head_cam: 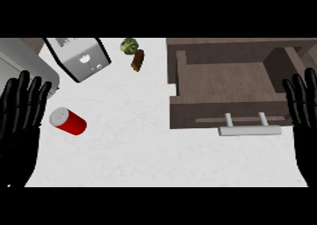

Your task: Pick up the can, place it into the drawer and close the drawer

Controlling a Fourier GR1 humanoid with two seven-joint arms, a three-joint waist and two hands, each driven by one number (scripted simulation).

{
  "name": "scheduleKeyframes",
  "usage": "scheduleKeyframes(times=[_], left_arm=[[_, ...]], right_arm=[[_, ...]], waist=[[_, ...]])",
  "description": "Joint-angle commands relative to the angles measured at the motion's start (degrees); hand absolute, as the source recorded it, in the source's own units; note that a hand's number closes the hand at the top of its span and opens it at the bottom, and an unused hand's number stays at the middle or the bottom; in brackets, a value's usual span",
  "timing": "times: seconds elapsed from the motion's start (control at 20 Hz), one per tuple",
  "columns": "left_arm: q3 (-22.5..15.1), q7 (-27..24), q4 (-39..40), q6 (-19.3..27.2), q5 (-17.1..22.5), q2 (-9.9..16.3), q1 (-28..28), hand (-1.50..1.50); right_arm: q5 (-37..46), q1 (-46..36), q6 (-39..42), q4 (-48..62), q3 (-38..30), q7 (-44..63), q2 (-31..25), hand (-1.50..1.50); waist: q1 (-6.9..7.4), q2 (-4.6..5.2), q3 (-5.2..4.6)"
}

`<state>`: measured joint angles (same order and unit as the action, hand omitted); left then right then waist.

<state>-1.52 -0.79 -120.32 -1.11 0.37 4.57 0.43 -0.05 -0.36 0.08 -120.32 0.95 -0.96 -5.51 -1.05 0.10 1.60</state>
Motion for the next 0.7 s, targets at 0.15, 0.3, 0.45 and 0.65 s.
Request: scheduleKeyframes(times=[0.15, 0.3, 0.45, 0.65], left_arm=[[3.46, -3.94, 2.72, -19.06, 19.22, 8.87, -2.30, -1.50], [1.20, 2.84, 9.46, -23.99, 17.74, 14.45, 3.75, -1.50], [6.61, 3.57, 14.56, -29.38, 24.35, 19.64, 1.66, -1.50], [14.81, 7.33, 14.82, -36.38, 35.77, 27.63, 1.78, -1.50]], right_arm=[[-0.10, 0.85, -0.25, 0.96, -1.54, -2.26, 0.17, -1.50], [1.81, 5.20, -2.98, 3.25, -0.26, 7.14, 1.56, -1.50], [1.05, 3.32, -3.02, 5.76, -2.12, 9.86, 0.60, -1.50], [-1.87, 7.12, -0.45, 1.88, -4.90, 10.87, -1.71, -1.50]], waist=[[1.02, 0.00, -1.71], [0.42, 0.77, -1.82], [1.06, 0.39, -1.69], [1.09, -0.18, -1.59]])
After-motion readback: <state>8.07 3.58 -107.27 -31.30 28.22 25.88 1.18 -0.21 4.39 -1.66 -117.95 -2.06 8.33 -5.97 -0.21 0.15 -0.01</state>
